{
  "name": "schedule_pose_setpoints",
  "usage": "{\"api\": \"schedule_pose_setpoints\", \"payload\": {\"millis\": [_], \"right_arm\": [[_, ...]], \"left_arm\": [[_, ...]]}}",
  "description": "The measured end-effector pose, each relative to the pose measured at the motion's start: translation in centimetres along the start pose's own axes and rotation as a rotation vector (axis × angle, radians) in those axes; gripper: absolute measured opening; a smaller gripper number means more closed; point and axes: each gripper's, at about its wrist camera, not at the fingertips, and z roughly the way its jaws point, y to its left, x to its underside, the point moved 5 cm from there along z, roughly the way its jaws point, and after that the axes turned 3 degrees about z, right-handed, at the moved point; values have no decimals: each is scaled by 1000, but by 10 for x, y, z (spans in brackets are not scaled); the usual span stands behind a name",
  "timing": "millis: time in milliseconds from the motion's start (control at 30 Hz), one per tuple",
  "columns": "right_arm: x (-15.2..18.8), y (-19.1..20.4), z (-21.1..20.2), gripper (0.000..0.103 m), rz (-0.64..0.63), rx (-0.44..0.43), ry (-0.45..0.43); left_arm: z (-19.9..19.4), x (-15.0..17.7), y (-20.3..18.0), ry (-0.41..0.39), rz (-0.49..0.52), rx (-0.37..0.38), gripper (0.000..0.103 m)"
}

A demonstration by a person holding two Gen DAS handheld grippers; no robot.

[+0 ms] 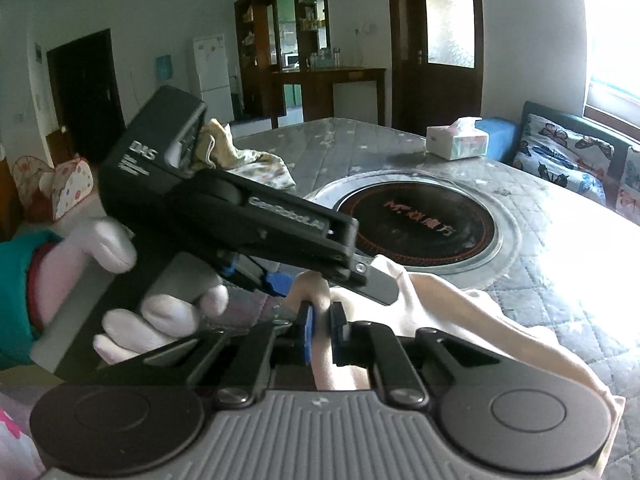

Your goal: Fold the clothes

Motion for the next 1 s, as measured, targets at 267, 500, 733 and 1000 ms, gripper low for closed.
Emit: {"api": "schedule_pose_setpoints", "payload": {"millis": [267,500,733,1000], "right_arm": [[2,-6,-8,7,25,-22,-11],[2,-6,-4,7,44,-40,-15],[6,-4,2,7,45,-57,-3],[9,-4,8,8,45,-66,4]], "left_arm": [[17,-3,-3,30,-50,23,69],[23,-5,-2,20,-76,14,55],[30,-3,1,24,-87,-7,29],[30,-2,3,17,-88,-10,27]]}}
